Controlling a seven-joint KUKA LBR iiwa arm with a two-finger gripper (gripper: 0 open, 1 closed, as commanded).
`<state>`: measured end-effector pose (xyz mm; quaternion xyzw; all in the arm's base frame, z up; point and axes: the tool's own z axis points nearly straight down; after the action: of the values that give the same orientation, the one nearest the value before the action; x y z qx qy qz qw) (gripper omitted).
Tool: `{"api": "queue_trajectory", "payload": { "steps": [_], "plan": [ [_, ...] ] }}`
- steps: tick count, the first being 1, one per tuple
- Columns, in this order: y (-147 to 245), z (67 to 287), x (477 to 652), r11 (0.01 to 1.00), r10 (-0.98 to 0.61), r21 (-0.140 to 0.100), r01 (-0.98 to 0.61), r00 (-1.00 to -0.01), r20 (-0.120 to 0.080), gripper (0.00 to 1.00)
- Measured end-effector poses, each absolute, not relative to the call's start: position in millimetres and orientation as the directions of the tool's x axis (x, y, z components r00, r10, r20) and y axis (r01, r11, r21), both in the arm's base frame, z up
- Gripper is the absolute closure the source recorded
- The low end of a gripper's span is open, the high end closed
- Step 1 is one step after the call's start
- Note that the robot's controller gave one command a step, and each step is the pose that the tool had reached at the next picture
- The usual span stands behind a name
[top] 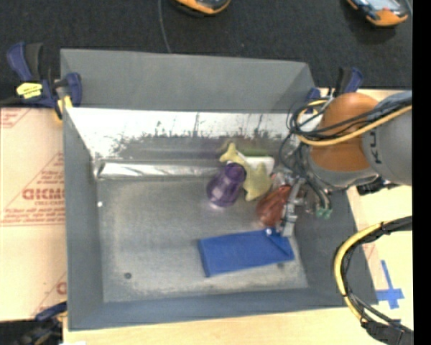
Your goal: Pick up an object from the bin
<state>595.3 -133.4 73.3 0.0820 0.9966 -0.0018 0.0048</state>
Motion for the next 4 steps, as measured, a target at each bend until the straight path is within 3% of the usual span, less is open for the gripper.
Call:
{"api": "queue_trajectory", "payload": {
  "steps": [4],
  "plan": [
    [-133.3, 73.3, 595.3, 0.987, 0.159, -0.003, 0.159, -0.987, -0.01, 1.0]
  ]
}}
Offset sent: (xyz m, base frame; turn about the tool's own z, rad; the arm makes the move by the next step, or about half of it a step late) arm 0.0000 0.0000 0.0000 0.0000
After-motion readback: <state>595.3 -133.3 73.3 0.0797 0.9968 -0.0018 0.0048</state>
